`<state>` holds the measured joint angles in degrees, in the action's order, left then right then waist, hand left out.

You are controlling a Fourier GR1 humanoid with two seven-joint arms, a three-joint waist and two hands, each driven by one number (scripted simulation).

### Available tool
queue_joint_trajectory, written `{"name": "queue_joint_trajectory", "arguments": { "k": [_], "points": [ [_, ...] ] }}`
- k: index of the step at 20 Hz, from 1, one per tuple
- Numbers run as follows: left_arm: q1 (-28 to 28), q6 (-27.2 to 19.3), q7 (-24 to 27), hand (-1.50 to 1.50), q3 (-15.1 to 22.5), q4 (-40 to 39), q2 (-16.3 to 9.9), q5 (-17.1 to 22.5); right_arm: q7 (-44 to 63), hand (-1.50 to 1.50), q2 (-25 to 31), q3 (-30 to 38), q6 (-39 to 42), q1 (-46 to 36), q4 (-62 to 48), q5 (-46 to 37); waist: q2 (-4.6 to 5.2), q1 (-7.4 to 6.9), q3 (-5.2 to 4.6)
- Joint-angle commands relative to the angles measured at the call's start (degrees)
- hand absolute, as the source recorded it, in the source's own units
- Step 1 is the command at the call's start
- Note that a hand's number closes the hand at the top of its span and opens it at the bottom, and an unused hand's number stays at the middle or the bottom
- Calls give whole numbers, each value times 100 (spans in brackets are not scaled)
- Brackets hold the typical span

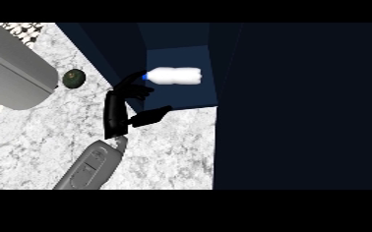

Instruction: Pick up the bottled water, place it into the cabinet and close the cabinet

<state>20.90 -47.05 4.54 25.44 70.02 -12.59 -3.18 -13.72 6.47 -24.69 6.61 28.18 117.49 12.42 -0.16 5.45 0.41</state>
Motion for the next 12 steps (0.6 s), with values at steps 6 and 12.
{"name": "queue_joint_trajectory", "arguments": {
  "k": [6,12],
  "points": [
    [1299,1242,572,-150,-936,-484,366,1316,-68,-150,-48,3,-110,16,4,-111,136,-30,-66],
    [1219,2015,1468,-150,-1224,-641,347,1857,-2,-150,57,87,-165,188,282,-84,103,-154,-63]
  ]
}}
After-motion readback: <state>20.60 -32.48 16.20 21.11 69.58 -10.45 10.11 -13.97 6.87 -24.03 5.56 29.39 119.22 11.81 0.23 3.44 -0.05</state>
